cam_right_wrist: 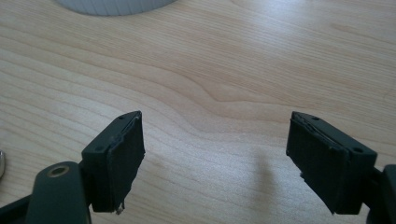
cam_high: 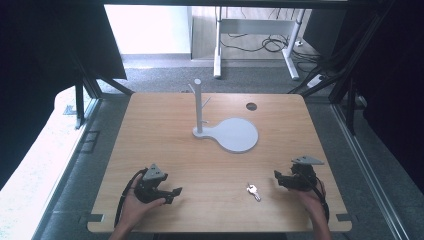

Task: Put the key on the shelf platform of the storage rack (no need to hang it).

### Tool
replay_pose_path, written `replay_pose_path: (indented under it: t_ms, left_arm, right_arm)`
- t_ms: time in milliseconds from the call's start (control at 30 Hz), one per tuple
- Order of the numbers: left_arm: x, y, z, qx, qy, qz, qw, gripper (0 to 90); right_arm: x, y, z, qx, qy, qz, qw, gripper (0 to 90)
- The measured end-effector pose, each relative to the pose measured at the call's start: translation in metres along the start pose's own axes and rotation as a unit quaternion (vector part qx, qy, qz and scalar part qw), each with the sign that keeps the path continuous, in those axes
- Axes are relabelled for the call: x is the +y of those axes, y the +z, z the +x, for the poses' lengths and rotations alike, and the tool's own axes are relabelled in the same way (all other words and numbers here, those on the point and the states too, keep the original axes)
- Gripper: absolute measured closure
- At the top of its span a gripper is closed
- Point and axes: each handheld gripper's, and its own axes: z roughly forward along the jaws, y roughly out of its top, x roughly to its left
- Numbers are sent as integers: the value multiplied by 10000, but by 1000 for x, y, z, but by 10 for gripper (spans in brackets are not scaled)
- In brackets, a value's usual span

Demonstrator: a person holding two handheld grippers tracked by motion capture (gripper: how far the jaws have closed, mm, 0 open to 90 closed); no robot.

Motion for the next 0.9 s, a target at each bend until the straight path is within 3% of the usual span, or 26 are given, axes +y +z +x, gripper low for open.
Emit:
replay_pose_path:
  t_ms: [367,533,900]
  left_arm:
    - [0,0,0,-18,-1,3,10000,228]
    - [-1,0,1,-15,5,22,10000,227]
    - [-1,0,2,10,0,30,10000,226]
  right_arm:
    - [-4,1,-1,30,-18,37,10000,238]
    - [-3,-1,-1,253,75,-42,9996,257]
    - [-3,-5,-4,313,138,-104,9994,306]
